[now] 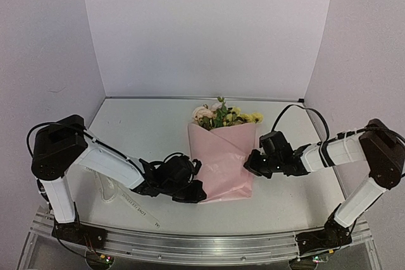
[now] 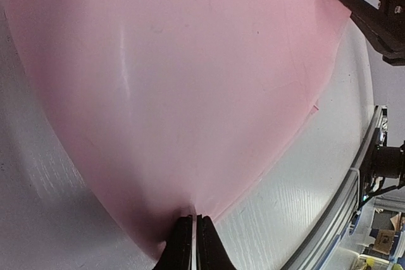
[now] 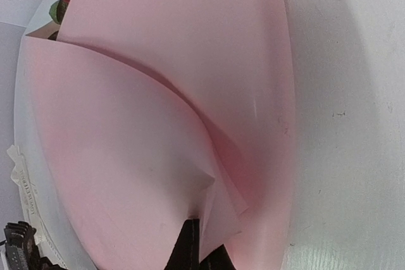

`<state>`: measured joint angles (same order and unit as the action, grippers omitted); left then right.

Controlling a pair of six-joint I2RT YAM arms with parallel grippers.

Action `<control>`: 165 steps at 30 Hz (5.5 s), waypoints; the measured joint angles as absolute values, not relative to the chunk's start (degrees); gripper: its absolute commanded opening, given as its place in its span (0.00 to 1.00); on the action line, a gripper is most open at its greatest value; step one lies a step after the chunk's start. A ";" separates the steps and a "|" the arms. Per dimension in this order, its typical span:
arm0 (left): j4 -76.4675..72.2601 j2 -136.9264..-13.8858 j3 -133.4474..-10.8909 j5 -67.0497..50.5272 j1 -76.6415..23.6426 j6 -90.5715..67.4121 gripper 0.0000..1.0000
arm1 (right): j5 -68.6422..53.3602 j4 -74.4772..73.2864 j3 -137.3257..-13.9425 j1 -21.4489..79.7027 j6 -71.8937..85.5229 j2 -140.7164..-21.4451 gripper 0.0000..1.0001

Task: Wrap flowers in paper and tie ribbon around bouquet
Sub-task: Press the fold line on the folded wrapping paper, then press the fold line of the folded wrapping paper.

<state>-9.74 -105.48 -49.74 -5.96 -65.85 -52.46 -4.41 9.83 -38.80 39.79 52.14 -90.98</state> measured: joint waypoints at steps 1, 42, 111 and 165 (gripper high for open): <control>-9.48 -104.42 -49.22 -5.98 -65.76 -52.57 0.06 | -4.34 9.79 -38.97 39.79 52.09 -90.98 0.00; -6.50 -103.00 -52.08 -11.61 -64.17 -50.81 0.04 | -2.55 4.62 -41.50 39.79 50.19 -90.39 0.03; -1.58 -132.73 -90.45 -25.97 -53.87 -43.42 0.14 | -11.05 1.15 -44.03 32.18 45.27 -96.64 0.24; -27.73 -115.31 -49.78 -39.99 -46.94 -59.67 0.15 | -9.10 0.73 -42.95 32.30 45.08 -95.44 0.00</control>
<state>-27.73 -115.31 -49.78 -39.99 -46.94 -59.67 -9.10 0.73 -42.95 32.30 45.08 -95.44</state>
